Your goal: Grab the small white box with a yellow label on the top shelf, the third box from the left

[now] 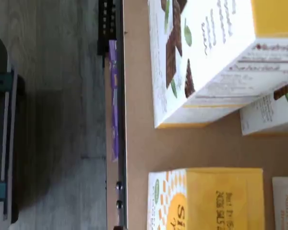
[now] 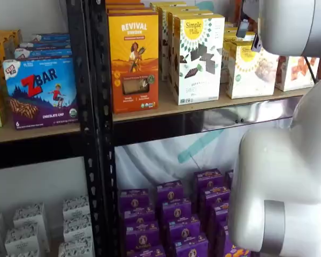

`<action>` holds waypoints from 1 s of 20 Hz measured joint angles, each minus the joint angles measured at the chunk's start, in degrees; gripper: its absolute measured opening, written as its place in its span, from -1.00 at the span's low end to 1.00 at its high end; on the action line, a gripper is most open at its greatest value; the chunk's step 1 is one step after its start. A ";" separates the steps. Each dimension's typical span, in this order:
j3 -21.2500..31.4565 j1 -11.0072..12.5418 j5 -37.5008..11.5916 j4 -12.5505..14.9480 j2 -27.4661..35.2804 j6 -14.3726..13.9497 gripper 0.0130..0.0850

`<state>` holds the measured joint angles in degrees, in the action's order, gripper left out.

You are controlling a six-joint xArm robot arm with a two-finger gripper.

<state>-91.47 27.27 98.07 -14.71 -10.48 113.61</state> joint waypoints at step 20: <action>-1.40 -3.87 1.85 6.83 2.97 -2.05 1.00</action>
<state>-92.87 23.40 99.92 -7.87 -7.52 111.56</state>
